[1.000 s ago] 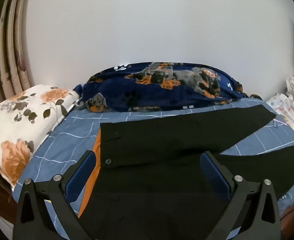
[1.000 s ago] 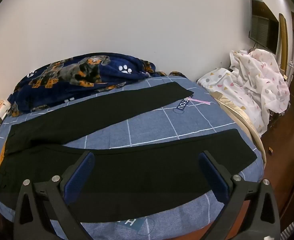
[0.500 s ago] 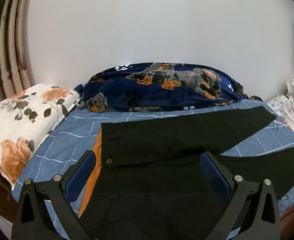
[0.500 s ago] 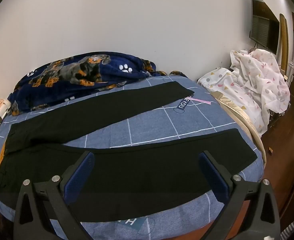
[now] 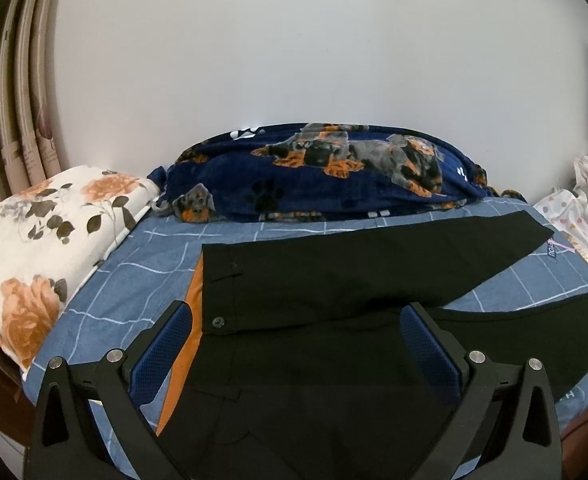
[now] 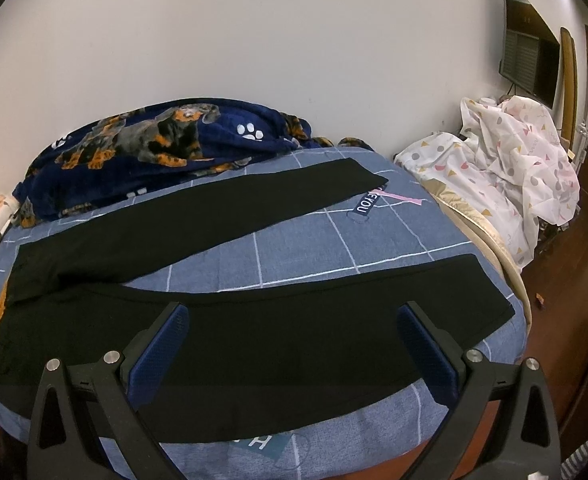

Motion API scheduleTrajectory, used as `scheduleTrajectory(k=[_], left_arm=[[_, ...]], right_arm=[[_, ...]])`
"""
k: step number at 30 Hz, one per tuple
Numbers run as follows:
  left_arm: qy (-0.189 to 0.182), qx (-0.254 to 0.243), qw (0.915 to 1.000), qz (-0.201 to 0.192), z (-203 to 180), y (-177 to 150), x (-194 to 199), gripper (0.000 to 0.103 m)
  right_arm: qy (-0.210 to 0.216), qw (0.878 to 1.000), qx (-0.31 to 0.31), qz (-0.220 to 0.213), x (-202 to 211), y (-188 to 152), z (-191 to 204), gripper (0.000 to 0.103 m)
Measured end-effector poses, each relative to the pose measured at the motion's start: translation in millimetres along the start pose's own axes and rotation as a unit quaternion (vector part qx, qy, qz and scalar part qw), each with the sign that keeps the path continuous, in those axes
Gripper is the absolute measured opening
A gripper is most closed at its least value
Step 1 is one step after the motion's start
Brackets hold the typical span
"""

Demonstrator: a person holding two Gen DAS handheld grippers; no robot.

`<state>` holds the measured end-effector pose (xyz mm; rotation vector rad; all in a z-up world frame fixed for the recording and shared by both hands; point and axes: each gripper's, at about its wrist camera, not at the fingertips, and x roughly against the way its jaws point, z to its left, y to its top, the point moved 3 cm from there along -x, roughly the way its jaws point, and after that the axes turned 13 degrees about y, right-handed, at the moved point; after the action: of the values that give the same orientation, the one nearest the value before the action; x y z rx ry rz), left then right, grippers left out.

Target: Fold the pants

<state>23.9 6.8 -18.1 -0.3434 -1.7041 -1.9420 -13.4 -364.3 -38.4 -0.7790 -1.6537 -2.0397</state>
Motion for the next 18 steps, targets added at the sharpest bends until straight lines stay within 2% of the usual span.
scheduleTrajectory(k=[18], left_arm=[[-0.002,0.001,1.0000,0.000,0.7,1.3,-1.4,0.103]], right_arm=[[-0.002,1.000,0.001,0.002,0.0,-2.3,-0.3,0.103]])
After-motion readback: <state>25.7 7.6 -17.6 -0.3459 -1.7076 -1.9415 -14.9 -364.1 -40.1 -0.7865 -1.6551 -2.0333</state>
